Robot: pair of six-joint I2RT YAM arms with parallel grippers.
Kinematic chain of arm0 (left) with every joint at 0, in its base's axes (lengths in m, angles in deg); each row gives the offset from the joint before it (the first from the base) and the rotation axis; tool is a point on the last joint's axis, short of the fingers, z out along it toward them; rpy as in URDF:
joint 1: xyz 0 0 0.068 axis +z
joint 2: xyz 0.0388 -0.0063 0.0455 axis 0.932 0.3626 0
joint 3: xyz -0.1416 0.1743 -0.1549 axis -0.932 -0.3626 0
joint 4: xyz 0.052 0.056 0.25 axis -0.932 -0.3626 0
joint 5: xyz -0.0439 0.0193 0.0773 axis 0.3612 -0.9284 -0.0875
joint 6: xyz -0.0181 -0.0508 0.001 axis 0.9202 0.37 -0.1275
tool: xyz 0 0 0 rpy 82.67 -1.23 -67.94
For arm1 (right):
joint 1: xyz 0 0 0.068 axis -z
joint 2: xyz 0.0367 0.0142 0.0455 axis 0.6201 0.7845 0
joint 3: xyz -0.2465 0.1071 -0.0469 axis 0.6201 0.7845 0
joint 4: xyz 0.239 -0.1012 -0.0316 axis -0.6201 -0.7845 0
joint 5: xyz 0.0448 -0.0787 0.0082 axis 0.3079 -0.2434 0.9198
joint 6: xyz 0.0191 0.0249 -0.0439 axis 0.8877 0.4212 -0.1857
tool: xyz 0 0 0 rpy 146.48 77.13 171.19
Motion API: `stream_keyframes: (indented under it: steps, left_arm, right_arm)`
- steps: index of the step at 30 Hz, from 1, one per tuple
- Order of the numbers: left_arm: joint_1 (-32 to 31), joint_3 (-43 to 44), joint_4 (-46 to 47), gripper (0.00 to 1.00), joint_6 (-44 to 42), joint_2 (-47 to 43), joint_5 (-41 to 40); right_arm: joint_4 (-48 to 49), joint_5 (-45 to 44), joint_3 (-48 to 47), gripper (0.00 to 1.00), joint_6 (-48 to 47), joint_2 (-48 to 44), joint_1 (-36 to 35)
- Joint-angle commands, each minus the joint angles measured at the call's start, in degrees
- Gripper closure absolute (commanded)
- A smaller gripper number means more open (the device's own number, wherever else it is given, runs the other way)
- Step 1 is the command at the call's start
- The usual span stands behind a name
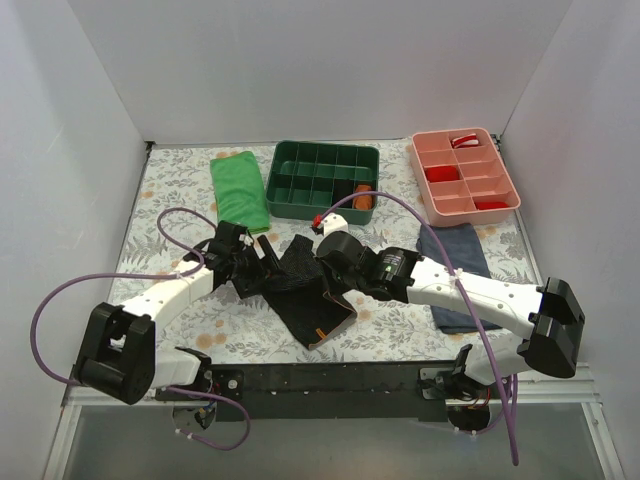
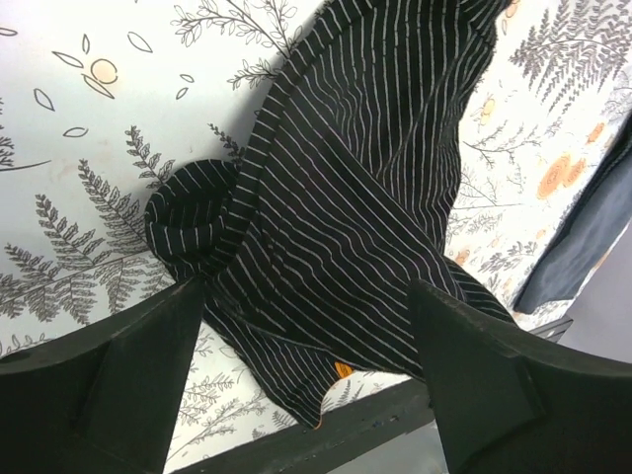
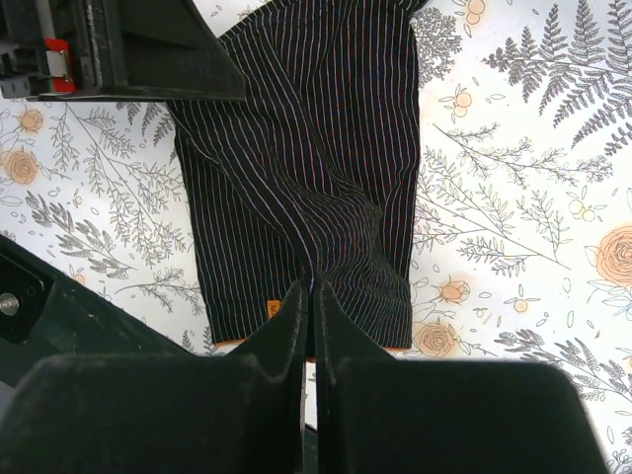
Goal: Roll the underwear
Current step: Pick up the underwear from the center of the board.
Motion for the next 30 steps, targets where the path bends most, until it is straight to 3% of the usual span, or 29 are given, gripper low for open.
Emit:
stream_keyframes:
  steps: [1,8,9,12,21,25,30]
  left_arm:
    - [-0.8,0.8,2.4,0.2,0.4,0.7,-1.2]
    - [-1.2,3.8,2.8,0.66,-0.4,3.3,-1.6]
    - [-1.2,4.1,2.6,0.78,-0.4,3.3,-1.5]
    - [-1.2,6.3,1.9,1.0,-1.0,3.7,-0.6]
    - [-2.1,18.0,-5.2,1.0,-3.3,-0.6,3.6]
    - [-2.8,29.8,-10.7,1.0,-3.8,-3.8,3.5]
    - [-2.9,37.6,-17.9,1.0,-4.1,-5.6,-1.7]
  right_arm:
    - [1.9,-0.2,0.4,0.96,0.9,-2.2,0.4]
    - [1.7,-0.4,0.8,0.96,1.3,-2.7,0.4]
    - [1.5,-0.6,0.8,0.96,1.2,-2.9,0.4]
    - [0.1,-2.0,0.9,0.96,1.3,-3.8,0.3]
    - [-4.7,-9.6,-1.0,0.99,-0.3,-14.6,1.0]
    - [-4.8,-9.4,-2.7,0.97,-3.7,-20.2,1.0]
    - [-6.1,-5.0,-5.4,0.97,-6.7,-20.2,1.0]
